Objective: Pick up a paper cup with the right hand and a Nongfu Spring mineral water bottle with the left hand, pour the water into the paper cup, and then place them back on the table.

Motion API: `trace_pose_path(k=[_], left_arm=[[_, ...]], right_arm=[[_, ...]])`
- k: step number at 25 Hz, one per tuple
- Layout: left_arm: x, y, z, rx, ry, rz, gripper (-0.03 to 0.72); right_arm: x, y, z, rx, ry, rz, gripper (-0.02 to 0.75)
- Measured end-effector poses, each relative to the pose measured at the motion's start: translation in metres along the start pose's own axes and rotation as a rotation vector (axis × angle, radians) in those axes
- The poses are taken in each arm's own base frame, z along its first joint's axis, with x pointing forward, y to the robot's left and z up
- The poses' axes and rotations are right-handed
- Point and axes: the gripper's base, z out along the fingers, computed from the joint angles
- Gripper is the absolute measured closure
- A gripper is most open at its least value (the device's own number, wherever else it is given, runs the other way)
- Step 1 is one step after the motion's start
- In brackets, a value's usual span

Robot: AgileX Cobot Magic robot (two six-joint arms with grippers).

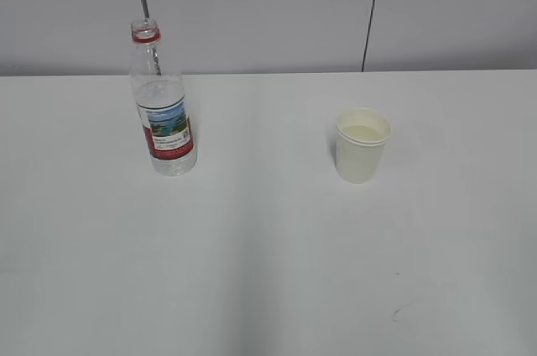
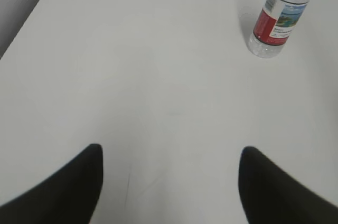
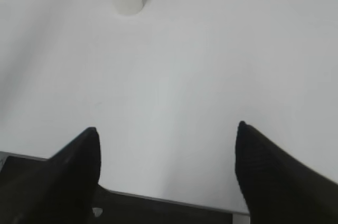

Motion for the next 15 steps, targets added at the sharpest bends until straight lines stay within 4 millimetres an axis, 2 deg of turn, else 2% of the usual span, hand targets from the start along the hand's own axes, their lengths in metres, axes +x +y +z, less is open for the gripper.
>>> trace_pose_path(k=[10, 15], left_arm=[[-0.0001, -0.0001, 0.0000, 0.001, -0.001, 0.000, 0.197], [-0.0001, -0.0001, 0.0000, 0.001, -0.001, 0.000, 0.197]], right_arm=[[0.0002, -0.0010, 0.0013, 0.011, -0.019, -0.005, 0.147], [0.0005, 0.0023, 0.0010, 0.062, -0.020, 0.052, 0.147]])
